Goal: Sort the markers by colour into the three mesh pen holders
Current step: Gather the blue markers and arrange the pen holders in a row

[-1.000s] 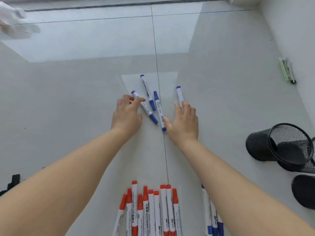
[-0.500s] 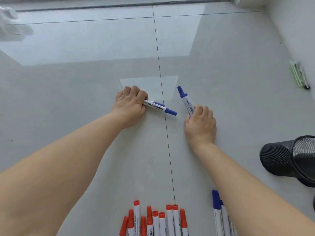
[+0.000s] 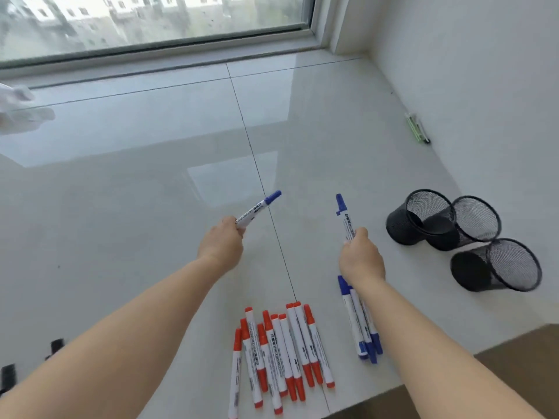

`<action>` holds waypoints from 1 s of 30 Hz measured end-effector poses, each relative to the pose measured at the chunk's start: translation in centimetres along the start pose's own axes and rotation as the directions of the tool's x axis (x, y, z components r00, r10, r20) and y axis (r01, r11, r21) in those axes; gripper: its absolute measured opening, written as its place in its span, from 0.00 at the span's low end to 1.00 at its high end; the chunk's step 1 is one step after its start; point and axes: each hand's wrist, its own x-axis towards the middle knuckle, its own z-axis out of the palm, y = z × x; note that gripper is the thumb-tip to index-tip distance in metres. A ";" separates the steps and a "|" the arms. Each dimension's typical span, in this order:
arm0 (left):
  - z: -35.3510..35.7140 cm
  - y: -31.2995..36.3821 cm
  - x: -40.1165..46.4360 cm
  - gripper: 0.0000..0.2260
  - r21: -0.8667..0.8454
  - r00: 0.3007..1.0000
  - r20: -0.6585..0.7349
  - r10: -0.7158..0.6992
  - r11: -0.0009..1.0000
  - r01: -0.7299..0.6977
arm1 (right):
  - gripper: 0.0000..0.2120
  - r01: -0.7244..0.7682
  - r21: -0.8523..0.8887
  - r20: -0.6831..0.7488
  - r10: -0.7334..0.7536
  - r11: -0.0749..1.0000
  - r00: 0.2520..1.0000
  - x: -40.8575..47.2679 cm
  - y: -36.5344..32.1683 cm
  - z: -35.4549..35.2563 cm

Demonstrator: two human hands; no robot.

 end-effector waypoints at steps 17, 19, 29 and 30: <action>10.0 11.1 -13.1 0.08 -0.264 0.961 0.239 -0.137 0.944 0.200 | 0.18 -0.098 0.104 0.135 0.084 0.990 0.987 -5.7 14.6 -5.6; 12.0 11.8 -13.9 0.08 -0.269 0.942 0.230 -0.244 0.914 0.302 | 0.20 -0.041 0.071 0.176 0.028 0.997 0.984 -5.2 15.8 -5.0; 17.4 14.6 -16.4 0.10 -0.447 0.813 0.178 -0.555 0.690 0.569 | 0.25 0.162 0.004 0.226 -0.159 0.987 0.961 -4.4 17.4 -2.5; 17.6 14.4 -16.5 0.11 -0.455 0.803 0.177 -0.570 0.676 0.580 | 0.25 0.179 -0.010 0.214 -0.173 0.984 0.961 -4.3 17.4 -2.4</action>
